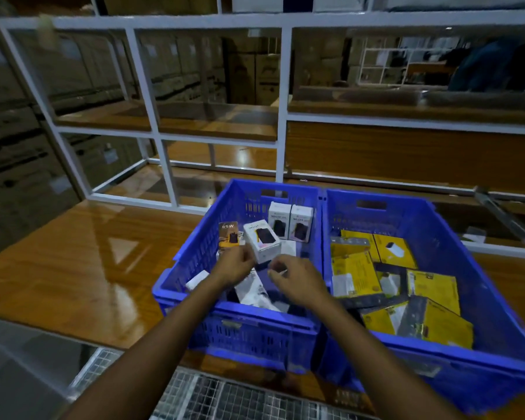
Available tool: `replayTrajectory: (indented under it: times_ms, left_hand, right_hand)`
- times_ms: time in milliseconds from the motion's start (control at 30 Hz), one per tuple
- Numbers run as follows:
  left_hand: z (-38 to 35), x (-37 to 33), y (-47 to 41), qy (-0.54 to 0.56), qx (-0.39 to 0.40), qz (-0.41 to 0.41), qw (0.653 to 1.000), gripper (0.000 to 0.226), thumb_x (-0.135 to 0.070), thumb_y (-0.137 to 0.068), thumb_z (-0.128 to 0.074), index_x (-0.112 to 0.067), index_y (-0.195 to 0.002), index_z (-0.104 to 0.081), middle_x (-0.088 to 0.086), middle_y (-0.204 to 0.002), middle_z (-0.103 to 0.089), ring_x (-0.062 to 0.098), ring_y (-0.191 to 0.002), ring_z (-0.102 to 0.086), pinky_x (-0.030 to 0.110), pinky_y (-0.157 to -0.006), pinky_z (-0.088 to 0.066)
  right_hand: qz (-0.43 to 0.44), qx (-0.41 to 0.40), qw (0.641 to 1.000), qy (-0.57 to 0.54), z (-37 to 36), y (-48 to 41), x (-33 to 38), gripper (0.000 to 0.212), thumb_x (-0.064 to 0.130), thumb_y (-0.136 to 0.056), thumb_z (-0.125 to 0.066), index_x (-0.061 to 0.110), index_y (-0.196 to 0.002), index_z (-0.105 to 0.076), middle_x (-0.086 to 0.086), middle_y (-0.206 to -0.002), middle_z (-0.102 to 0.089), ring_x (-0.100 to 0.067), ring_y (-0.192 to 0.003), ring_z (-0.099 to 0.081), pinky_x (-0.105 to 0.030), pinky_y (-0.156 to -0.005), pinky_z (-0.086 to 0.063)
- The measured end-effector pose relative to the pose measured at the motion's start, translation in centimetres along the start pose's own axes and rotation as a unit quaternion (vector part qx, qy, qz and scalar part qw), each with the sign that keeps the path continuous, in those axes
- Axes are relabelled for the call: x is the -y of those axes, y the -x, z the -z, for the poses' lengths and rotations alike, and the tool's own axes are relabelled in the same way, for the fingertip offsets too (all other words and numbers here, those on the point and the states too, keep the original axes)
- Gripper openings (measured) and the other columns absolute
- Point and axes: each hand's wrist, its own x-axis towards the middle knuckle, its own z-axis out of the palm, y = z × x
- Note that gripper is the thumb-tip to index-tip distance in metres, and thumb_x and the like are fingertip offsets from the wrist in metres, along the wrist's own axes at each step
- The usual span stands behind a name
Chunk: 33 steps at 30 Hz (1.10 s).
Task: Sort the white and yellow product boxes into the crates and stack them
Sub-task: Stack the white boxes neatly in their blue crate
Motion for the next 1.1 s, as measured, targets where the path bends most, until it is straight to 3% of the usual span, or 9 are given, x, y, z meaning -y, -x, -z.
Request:
replayTrajectory:
  times_ms: [67, 167, 367, 533, 667, 767, 900, 1100]
  left_hand:
    - [-0.4, -0.1, 0.4, -0.075, 0.028, -0.028, 0.996, 0.013, -0.012, -0.089, -0.057, -0.011, -0.076, -0.058, 0.011, -0.076, -0.063, 0.026, -0.074, -0.06, 0.039, -0.068, -0.049]
    - [-0.9, 0.2, 0.5, -0.102, 0.034, -0.05, 0.993, 0.011, -0.015, -0.088, -0.061, -0.009, -0.079, -0.06, 0.01, -0.077, -0.064, 0.022, -0.073, -0.059, 0.038, -0.068, -0.049]
    - [-0.6, 0.9, -0.3, -0.088, 0.0, -0.055, 0.995, 0.016, -0.023, -0.09, -0.059, -0.012, -0.078, -0.06, 0.006, -0.074, -0.063, 0.022, -0.069, -0.06, 0.042, -0.064, -0.05]
    - [0.4, 0.9, -1.8, -0.068, -0.028, -0.088, 0.993, 0.023, -0.015, -0.09, -0.061, -0.025, -0.07, -0.055, 0.0, -0.068, -0.061, 0.017, -0.064, -0.055, 0.031, -0.059, -0.041]
    - [1.9, 1.1, -4.3, -0.059, -0.032, -0.128, 0.99, 0.02, -0.008, -0.086, -0.063, -0.018, -0.07, -0.057, 0.005, -0.069, -0.061, 0.017, -0.063, -0.054, 0.03, -0.059, -0.041]
    - [3.3, 1.5, -6.7, -0.056, -0.044, -0.147, 0.987, 0.018, -0.01, -0.083, -0.066, -0.023, -0.072, -0.059, -0.004, -0.068, -0.063, 0.009, -0.063, -0.055, 0.023, -0.058, -0.039]
    - [4.8, 1.6, -9.9, -0.04, -0.044, -0.159, 0.986, 0.008, -0.013, -0.084, -0.066, -0.016, -0.076, -0.064, -0.005, -0.07, -0.065, 0.01, -0.064, -0.059, 0.029, -0.061, -0.047]
    - [5.0, 3.1, -15.0, -0.097, -0.001, -0.162, 0.982, 0.009, -0.027, -0.082, -0.059, -0.019, -0.084, -0.064, 0.002, -0.088, -0.069, 0.022, -0.085, -0.065, 0.038, -0.074, -0.053]
  right_hand:
    - [0.021, 0.016, 1.0, 0.012, -0.2, 0.0, -0.2, 0.029, 0.043, -0.096, -0.056, 0.023, -0.113, -0.067, 0.004, -0.111, -0.071, -0.02, -0.096, -0.066, -0.038, -0.08, -0.055]
    - [0.046, 0.022, 0.999, 0.01, -0.4, -0.1, -0.6, 0.029, 0.044, -0.096, -0.056, 0.024, -0.114, -0.067, 0.003, -0.108, -0.071, -0.019, -0.094, -0.064, -0.038, -0.08, -0.055]
    - [0.064, 0.035, 0.997, -0.008, -0.7, -0.6, -1.0, 0.028, 0.046, -0.097, -0.053, 0.026, -0.114, -0.066, 0.006, -0.106, -0.07, -0.016, -0.092, -0.063, -0.038, -0.079, -0.054]
    - [0.063, 0.042, 0.997, -0.032, -0.9, -1.2, -1.3, 0.025, 0.045, -0.095, -0.055, 0.028, -0.107, -0.068, 0.01, -0.102, -0.071, -0.013, -0.092, -0.063, -0.039, -0.082, -0.054]
    - [0.028, 0.027, 0.996, -0.08, -1.2, -2.9, -1.2, 0.02, 0.041, -0.092, -0.06, 0.028, -0.102, -0.071, 0.011, -0.099, -0.072, -0.009, -0.09, -0.064, -0.037, -0.083, -0.055]
    - [0.007, -0.004, 0.996, -0.093, -1.3, -4.8, -0.8, 0.013, 0.03, -0.091, -0.065, 0.023, -0.097, -0.073, 0.007, -0.094, -0.074, -0.011, -0.086, -0.066, -0.035, -0.081, -0.055]
    - [-0.008, -0.011, 0.996, -0.084, -1.3, -7.5, -0.7, 0.011, 0.027, -0.09, -0.065, 0.021, -0.093, -0.073, 0.008, -0.09, -0.073, -0.011, -0.085, -0.066, -0.036, -0.08, -0.055]
    - [-0.037, -0.036, 0.997, -0.054, -0.6, -11.0, 0.1, 0.011, 0.024, -0.092, -0.065, 0.017, -0.095, -0.074, 0.007, -0.09, -0.071, -0.008, -0.083, -0.064, -0.029, -0.078, -0.053]
